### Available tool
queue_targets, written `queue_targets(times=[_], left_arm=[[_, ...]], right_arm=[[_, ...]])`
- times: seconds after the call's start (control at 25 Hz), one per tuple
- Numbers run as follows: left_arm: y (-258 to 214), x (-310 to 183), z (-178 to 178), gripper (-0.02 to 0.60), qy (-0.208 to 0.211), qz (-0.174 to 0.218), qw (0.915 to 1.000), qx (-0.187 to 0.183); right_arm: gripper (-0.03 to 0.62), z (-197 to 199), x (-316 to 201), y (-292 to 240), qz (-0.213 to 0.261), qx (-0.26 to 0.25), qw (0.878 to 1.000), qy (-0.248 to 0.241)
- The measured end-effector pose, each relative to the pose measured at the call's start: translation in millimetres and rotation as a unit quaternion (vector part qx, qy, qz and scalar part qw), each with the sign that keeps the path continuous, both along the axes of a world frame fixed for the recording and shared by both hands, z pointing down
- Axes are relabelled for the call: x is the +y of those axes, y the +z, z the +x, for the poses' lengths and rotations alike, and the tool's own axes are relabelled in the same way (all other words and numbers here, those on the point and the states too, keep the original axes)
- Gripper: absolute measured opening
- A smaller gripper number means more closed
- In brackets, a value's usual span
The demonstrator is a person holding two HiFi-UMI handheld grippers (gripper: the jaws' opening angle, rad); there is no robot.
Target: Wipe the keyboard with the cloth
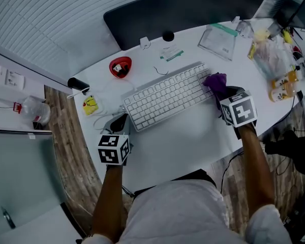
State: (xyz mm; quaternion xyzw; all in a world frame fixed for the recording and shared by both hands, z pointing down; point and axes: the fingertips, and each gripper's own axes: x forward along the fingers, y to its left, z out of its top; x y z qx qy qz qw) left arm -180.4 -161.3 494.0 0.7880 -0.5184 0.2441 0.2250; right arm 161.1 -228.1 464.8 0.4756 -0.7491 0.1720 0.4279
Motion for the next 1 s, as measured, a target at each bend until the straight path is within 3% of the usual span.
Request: queue_targets(times=[0.12,0.36,0.56,0.8,1.0], left_arm=[[0,0,0,0.017,0.000,0.001,1.0000,0.002],[1,1,0,0.017,-0.004,0.004,1.0000,0.006],[0,2,0,0.016,-0.007,0.006,0.9999,0.011],[-1,2,-1,0.015,-0.010,0.007,0.9998,0.016],[0,1,-1,0.016,-0.009,0.007,0.9998,0.015]], right_arm=[[0.086,-46,20,-15,0.012,-0.028,0.999,-0.036],[0.086,-188,68,-23,-0.008,-0.126,0.985,-0.120],[0.086,-272,92,-10,-0.034,-0.139,0.973,-0.178],[0.086,-299,100,4,-0.051,-0.111,0.971,-0.204],[0.086,-283,94,8,-0.042,-0.085,0.973,-0.209]])
